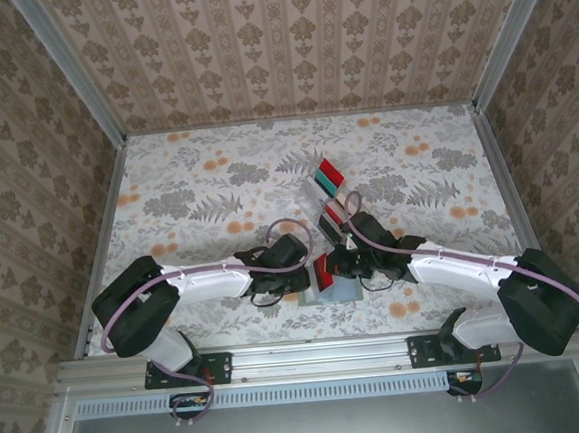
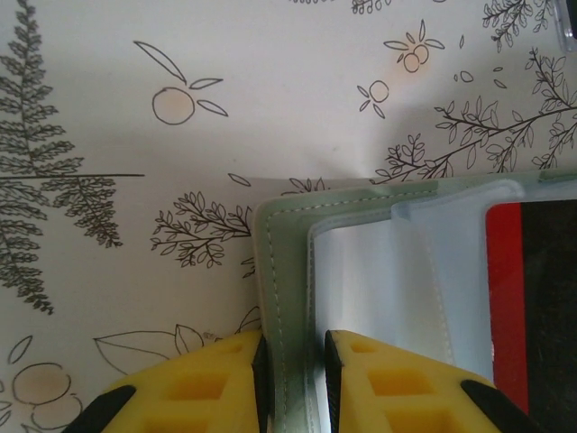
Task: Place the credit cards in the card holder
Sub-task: Flip over the card slot in the card holder.
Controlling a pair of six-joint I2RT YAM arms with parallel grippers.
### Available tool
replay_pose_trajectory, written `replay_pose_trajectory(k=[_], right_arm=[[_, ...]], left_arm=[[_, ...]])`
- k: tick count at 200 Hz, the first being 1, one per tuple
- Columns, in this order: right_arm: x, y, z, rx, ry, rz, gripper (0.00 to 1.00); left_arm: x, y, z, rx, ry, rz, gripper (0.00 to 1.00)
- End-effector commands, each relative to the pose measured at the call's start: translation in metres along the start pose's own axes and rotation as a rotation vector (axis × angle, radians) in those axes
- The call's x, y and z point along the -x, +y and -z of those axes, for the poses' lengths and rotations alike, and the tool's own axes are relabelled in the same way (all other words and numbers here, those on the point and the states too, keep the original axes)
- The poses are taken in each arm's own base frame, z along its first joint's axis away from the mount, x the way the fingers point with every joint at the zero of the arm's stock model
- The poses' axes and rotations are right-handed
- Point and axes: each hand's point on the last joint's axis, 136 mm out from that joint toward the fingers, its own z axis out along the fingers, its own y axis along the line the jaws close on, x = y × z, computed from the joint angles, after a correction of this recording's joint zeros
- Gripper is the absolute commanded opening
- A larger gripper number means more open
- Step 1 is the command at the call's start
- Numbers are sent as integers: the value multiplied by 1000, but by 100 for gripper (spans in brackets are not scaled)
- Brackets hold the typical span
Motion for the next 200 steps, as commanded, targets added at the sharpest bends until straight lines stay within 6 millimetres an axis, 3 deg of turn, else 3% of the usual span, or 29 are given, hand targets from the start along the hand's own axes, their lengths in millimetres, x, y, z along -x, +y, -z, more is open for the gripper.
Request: replay_pose_trajectory(k=[1, 31, 62, 119, 200], right_arm=[[2, 15, 5, 40, 2, 7, 6], [3, 19, 14, 46, -7, 9, 6], [4, -4, 22, -85, -31, 24, 6], [1, -19, 23, -143, -32, 21, 7], [1, -9, 18, -95, -21, 22, 7]], left_arm=[[1, -3, -2, -8, -10, 15, 25], [0, -1, -1, -4, -11, 20, 26], [1, 2, 0, 1, -20, 22, 26], [1, 3, 1, 5, -20, 25, 27], [2, 2, 4, 11, -22, 12, 29]])
